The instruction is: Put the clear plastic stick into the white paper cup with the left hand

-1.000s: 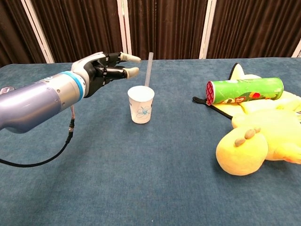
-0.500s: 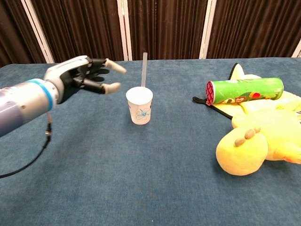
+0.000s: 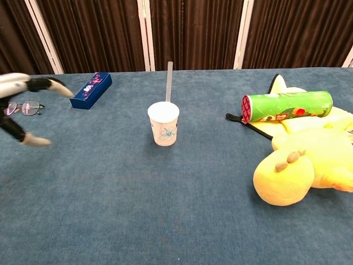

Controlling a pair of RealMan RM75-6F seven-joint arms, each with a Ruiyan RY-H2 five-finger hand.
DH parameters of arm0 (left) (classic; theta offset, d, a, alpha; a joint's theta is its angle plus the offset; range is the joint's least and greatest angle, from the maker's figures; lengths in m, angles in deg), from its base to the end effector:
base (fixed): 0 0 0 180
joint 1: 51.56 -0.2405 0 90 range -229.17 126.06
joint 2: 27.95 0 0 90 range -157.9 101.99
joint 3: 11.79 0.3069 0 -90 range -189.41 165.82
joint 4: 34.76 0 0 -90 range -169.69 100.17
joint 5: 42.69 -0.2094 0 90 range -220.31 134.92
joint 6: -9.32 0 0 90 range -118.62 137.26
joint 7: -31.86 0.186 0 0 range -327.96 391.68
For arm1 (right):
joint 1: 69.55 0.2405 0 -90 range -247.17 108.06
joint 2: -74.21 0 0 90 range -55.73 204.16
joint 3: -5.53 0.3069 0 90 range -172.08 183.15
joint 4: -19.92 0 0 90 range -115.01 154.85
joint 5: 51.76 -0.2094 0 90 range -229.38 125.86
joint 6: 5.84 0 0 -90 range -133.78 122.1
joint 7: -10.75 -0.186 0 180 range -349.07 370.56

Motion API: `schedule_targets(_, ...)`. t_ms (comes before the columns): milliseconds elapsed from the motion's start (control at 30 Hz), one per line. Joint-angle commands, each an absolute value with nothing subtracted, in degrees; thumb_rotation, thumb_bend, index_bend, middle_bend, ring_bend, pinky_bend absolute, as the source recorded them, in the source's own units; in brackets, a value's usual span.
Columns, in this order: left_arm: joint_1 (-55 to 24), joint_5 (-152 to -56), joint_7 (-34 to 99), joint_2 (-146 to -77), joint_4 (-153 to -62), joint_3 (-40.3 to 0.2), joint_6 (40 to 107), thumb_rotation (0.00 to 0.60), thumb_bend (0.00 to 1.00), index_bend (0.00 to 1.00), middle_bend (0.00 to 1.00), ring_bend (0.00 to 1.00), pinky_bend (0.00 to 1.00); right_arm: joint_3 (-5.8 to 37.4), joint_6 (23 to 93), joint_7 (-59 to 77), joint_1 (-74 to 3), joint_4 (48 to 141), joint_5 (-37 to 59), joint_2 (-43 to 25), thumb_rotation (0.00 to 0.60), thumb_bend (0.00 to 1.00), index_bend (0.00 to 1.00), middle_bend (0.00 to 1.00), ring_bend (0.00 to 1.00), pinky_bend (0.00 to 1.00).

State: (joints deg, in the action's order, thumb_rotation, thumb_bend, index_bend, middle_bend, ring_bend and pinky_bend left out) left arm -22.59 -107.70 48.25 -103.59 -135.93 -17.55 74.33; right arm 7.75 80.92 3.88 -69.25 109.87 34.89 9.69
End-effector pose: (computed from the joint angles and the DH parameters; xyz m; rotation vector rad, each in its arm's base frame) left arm -0.2446 0.3432 0.0494 -1.6617 -1.1202 -0.9072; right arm -0.3774 -0.1957 0.1854 1.3040 -0.9948 0.9297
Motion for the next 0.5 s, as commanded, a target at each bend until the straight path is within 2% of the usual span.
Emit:
schedule_targets(33, -25.5, -113.6, 53.7, -101.1, -137.7, -13.6, 79.6, 0.600, 0.19, 0.15, 0.00, 0.00, 0.00, 7.7, 81.0, 3.6, -69.3, 109.8, 35.1, 9.7, 0.600, 0.08, 0.00, 0.00, 0.00, 0.00)
schedule_targets(133, -28.0, -120.2, 56.8, -99.5, -138.1, -11.1, 85.1, 0.600, 0.19, 0.15, 0.00, 0.00, 0.00, 7.5, 81.0, 3.0, -69.3, 109.6, 35.4, 9.9, 0.600, 0.08, 0.00, 0.00, 0.00, 0.00)
schedule_targets(200, -28.8, -121.6, 56.3, -99.1, -138.3, -10.5, 86.2, 0.600, 0.18, 0.15, 0.00, 0.00, 0.00, 7.5, 81.0, 2.8, -69.3, 109.5, 35.5, 9.9, 0.600, 0.08, 0.00, 0.00, 0.00, 0.00)
schedule_targets(500, -30.0, -122.8, 54.3, -98.1, -137.7, -10.4, 85.6, 0.600, 0.18, 0.15, 0.00, 0.00, 0.00, 7.5, 81.2, 3.2, -69.4, 109.6, 35.6, 9.8, 0.600, 0.08, 0.00, 0.00, 0.00, 0.00)
